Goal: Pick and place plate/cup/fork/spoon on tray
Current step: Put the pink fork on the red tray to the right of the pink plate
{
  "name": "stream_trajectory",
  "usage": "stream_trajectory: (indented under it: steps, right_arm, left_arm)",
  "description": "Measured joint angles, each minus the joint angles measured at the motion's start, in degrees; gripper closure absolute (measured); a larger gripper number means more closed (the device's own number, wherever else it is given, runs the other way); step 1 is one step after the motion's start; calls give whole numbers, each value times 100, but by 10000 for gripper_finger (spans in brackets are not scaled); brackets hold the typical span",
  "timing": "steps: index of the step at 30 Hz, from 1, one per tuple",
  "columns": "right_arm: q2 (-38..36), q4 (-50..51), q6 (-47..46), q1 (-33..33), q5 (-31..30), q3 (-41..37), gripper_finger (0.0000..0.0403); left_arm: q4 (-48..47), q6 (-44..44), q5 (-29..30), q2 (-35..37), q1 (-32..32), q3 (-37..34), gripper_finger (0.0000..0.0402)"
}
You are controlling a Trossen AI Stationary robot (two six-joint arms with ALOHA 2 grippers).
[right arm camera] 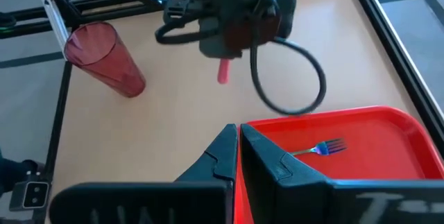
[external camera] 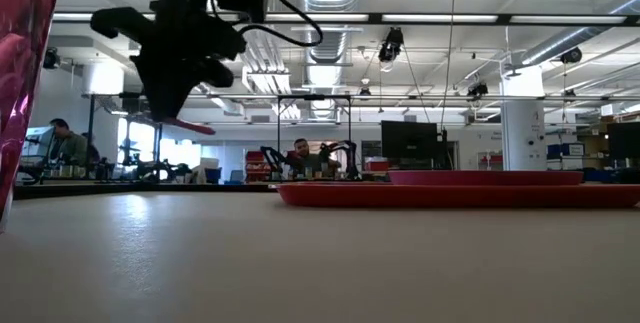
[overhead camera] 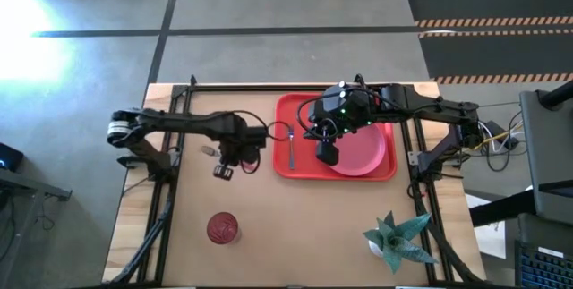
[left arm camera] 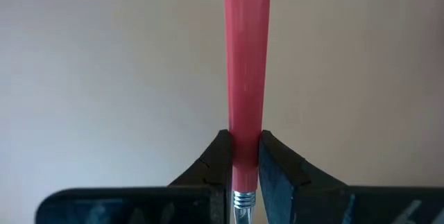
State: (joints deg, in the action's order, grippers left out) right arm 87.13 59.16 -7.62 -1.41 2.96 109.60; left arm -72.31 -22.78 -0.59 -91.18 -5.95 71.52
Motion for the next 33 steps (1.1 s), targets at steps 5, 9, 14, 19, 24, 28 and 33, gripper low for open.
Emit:
stream_trajectory:
  steps: [5, 9, 14, 19, 24, 28, 33]
  right_arm:
    - [0, 13, 2, 0, -2, 0, 394]
    - [0, 15, 2, 0, -2, 0, 394]
    - [0, 15, 9, 0, -2, 0, 394]
    - [0, 17, 13, 0, -2, 0, 394]
    - [0, 17, -99, 0, -2, 0, 394]
    - [-6, 51, -152, -1, -38, 0, 394]
    - [-20, 67, -157, -8, -63, 0, 394]
  left_arm:
    - [-12, -597, 51, -427, 145, 508, 376]
    - [-17, -1219, 115, -703, 359, 856, 376]
    - [-5, -1969, 371, -999, 575, 1327, 376]
    - [32, -2450, 579, -1333, 550, 1914, 376]
    - [-85, -3060, 848, -1661, 447, 2588, 376]
    - [-122, -3312, 849, -1846, 346, 2946, 376]
    - [-92, -3088, 824, -1871, 245, 2928, 376]
